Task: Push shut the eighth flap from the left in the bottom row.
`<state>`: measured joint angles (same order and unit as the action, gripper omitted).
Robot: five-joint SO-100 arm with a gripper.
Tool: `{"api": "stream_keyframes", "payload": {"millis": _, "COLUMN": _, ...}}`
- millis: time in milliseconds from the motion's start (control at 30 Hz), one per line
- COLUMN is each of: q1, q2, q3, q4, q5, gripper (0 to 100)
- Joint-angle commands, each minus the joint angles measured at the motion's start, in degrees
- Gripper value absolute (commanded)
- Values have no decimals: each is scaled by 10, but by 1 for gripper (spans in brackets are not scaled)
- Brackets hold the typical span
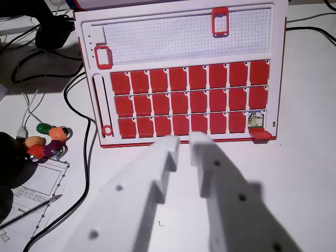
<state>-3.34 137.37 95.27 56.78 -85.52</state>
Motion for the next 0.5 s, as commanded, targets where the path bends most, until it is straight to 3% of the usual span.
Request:
{"api": "stream_keyframes", "payload": {"millis": 0, "q1": -1, "q2": -6, "q3": -47, "q4": 10, "q5": -11, "gripper": 2}}
{"api": "stream_keyframes", "payload": {"millis": 467, "q1": 2, "q2": -15, "q3": -48, "q4": 10, "q5": -10, "gripper": 2}}
